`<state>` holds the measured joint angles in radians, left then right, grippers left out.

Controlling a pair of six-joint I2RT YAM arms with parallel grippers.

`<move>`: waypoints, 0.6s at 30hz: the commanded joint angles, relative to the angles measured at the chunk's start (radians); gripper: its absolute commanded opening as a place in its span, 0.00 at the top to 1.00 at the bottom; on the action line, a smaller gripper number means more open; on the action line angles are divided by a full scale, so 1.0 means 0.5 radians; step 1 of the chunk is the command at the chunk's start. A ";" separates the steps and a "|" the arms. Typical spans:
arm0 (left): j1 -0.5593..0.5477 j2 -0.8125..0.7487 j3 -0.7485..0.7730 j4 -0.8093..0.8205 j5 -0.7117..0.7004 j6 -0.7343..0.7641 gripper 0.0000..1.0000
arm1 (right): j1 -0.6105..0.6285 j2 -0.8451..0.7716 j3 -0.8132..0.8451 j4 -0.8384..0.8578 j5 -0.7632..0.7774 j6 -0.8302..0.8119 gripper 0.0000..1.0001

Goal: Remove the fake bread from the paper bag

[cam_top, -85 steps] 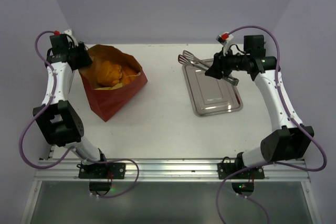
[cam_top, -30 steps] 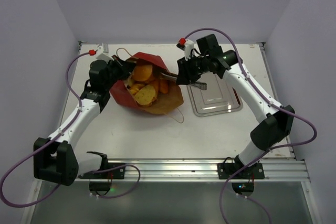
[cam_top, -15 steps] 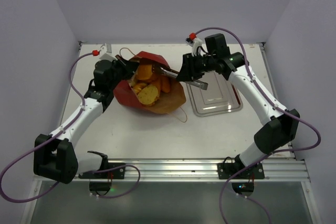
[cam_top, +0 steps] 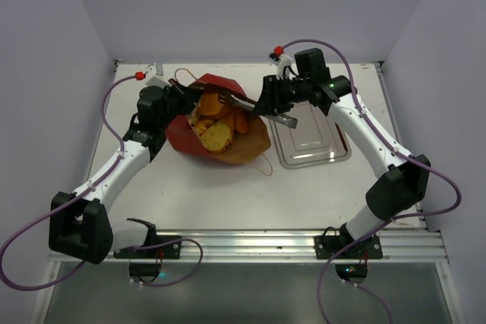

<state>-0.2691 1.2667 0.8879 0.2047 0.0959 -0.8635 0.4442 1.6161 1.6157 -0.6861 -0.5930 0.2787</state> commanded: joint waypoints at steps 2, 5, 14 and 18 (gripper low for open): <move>-0.017 -0.002 0.108 0.180 -0.032 -0.040 1.00 | -0.002 -0.097 -0.007 0.077 0.072 0.010 0.56; -0.017 -0.002 0.108 0.180 -0.029 -0.034 1.00 | -0.002 -0.072 -0.022 0.087 0.106 0.038 0.55; -0.017 -0.015 0.108 0.177 -0.020 -0.028 1.00 | 0.001 0.017 -0.035 0.166 0.085 0.191 0.55; -0.017 -0.018 0.108 0.177 -0.014 -0.028 1.00 | 0.001 0.069 -0.007 0.176 0.078 0.228 0.55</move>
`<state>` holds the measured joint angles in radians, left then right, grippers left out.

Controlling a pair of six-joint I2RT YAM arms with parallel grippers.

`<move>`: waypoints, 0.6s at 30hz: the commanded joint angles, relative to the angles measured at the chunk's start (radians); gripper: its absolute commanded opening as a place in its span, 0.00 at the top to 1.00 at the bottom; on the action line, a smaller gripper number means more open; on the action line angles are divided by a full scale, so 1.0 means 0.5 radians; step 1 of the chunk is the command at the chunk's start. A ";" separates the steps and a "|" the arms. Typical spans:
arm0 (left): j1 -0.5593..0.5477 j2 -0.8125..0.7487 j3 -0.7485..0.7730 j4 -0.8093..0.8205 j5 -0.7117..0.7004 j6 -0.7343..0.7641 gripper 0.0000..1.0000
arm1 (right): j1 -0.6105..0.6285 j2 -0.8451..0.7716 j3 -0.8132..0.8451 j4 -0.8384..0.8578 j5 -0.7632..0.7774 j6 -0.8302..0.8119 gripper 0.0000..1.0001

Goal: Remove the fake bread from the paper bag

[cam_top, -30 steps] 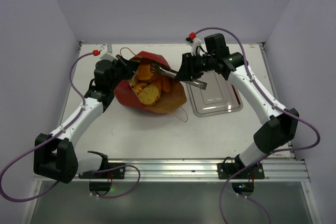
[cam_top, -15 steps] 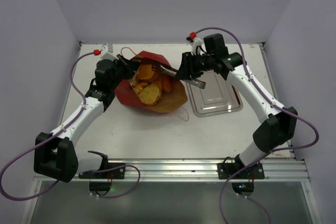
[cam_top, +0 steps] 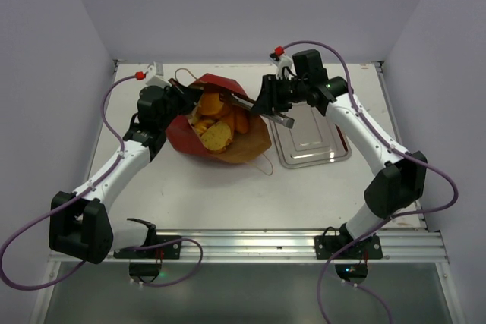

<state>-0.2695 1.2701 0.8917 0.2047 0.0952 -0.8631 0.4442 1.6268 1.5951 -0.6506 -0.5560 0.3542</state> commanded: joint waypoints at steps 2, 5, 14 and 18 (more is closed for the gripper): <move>-0.013 -0.028 0.100 0.177 -0.018 -0.026 1.00 | 0.004 0.066 0.056 0.096 0.020 0.083 0.54; -0.016 -0.031 0.103 0.180 -0.022 -0.029 1.00 | 0.020 0.097 0.095 0.074 0.063 0.080 0.55; -0.016 -0.031 0.094 0.201 0.003 -0.032 1.00 | 0.066 0.176 0.120 0.068 0.078 0.083 0.55; -0.016 -0.031 0.088 0.195 0.009 -0.016 1.00 | 0.066 0.198 0.157 0.071 -0.008 0.132 0.56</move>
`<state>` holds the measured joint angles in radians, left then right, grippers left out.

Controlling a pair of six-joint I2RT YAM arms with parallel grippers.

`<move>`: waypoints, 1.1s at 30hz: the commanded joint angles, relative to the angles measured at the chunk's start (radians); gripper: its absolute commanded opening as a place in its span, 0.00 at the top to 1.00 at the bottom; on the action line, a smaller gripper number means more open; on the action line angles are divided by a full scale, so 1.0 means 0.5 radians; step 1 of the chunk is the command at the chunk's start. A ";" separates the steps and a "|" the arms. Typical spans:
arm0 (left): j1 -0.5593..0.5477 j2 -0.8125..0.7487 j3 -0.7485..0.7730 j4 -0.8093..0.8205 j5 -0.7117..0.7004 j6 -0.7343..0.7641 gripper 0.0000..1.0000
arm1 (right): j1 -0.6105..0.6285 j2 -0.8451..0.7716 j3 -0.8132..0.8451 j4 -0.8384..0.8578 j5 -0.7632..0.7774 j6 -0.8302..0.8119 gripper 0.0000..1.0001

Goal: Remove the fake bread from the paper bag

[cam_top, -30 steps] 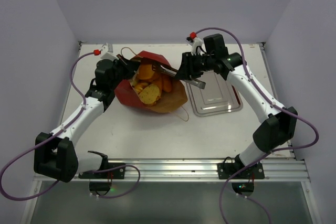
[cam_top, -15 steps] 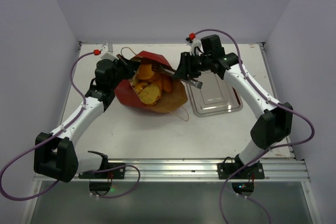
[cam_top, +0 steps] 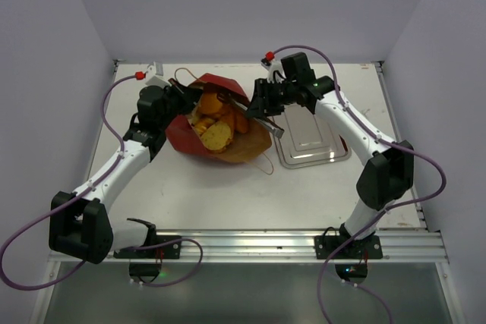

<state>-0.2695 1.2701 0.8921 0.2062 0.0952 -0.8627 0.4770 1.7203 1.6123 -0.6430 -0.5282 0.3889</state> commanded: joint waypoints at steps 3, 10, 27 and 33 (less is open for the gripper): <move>-0.016 -0.031 0.090 0.189 0.006 -0.008 1.00 | 0.000 0.017 0.141 0.065 -0.113 0.099 0.55; -0.016 -0.025 0.096 0.192 0.003 -0.002 1.00 | 0.000 0.051 0.144 0.065 -0.137 0.133 0.58; -0.016 -0.034 0.335 -0.013 -0.172 0.342 1.00 | -0.126 0.005 0.043 0.191 -0.484 0.189 1.00; -0.016 -0.003 0.440 -0.084 -0.242 0.400 1.00 | -0.138 -0.078 -0.003 0.203 -0.576 0.143 1.00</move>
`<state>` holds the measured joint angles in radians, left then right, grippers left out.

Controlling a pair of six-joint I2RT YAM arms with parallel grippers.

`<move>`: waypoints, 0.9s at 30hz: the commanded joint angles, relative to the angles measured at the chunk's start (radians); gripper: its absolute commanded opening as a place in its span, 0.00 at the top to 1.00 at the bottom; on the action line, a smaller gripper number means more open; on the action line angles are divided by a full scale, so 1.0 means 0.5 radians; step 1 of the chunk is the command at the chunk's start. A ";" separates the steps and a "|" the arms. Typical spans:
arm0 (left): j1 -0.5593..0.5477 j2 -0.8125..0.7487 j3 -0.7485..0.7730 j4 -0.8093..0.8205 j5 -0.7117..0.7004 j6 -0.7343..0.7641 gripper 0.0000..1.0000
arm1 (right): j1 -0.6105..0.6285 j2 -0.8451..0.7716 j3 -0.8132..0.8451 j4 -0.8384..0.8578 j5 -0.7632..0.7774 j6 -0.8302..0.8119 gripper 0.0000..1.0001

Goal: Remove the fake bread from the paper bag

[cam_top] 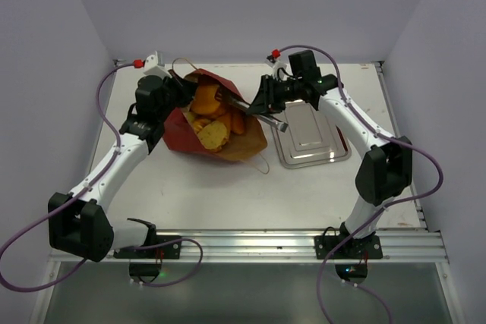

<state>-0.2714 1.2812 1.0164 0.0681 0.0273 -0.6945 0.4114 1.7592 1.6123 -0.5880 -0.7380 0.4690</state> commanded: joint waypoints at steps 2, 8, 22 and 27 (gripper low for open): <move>-0.012 -0.007 0.210 0.183 -0.119 0.070 1.00 | -0.007 -0.177 -0.012 0.075 -0.162 -0.054 1.00; -0.012 0.036 0.253 0.146 -0.174 0.076 1.00 | -0.019 -0.278 -0.055 0.001 -0.168 -0.165 1.00; -0.012 0.070 0.290 0.100 -0.278 0.067 1.00 | -0.047 -0.414 -0.117 -0.069 -0.181 -0.312 1.00; -0.009 0.094 0.314 0.060 -0.309 0.054 1.00 | -0.050 -0.481 -0.101 -0.109 -0.162 -0.386 1.00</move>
<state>-0.2714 1.3361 1.0962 0.0170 -0.0853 -0.6647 0.3916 1.5955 1.5448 -0.6506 -0.7780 0.3183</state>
